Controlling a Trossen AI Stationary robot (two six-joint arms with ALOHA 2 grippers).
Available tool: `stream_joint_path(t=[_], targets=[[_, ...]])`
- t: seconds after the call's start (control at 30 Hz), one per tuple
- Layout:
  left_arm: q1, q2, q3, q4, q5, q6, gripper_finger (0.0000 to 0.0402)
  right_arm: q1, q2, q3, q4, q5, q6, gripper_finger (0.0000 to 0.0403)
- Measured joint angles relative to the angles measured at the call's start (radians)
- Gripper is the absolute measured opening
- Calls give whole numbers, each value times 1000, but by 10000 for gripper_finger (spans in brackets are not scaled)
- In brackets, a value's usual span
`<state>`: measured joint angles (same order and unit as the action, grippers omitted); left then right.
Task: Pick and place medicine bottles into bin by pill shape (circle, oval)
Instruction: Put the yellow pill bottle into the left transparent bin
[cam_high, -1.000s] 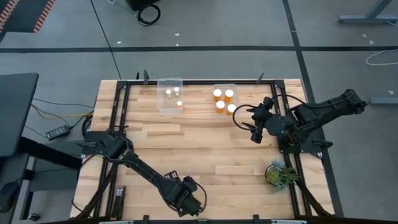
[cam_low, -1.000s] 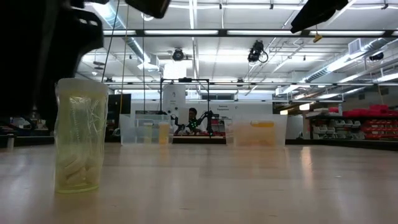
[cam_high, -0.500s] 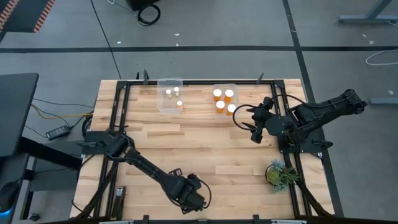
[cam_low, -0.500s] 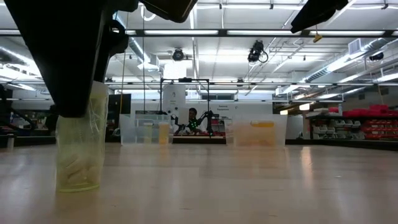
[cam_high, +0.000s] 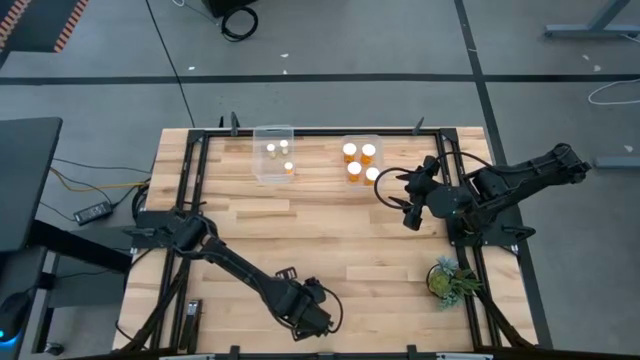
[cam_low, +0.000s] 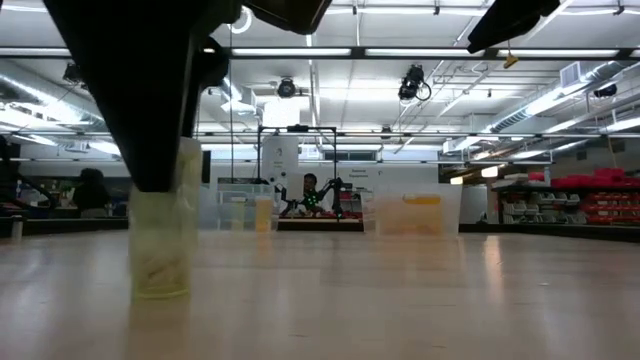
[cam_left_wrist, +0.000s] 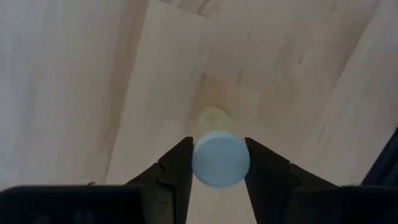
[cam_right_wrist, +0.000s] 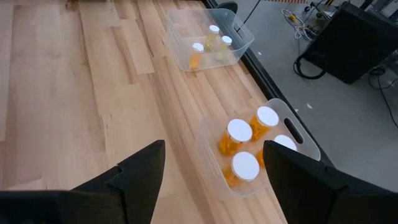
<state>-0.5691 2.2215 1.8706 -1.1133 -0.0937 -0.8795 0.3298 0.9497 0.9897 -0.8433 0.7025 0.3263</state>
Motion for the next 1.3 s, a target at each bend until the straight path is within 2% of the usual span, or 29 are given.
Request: stream_joint_path(t=[0.17, 0.4, 0.63, 0.97, 1.3], targets=[[27, -3, 0, -11, 1, 86, 136, 0, 0, 0, 0, 0, 20, 277], [105, -52, 0, -37, 0, 232, 119, 0, 0, 0, 0, -2, 71, 277], [198, -122, 0, -126, -18, 394, 131, 1, 0, 0, 0, -15, 144, 277], [381, -198, 1, -205, -93, 624, 129, 19, 15, 0, 2, -50, 256, 277], [626, -251, 0, -272, -157, 784, 125, 66, 55, 0, 5, -7, 346, 277]])
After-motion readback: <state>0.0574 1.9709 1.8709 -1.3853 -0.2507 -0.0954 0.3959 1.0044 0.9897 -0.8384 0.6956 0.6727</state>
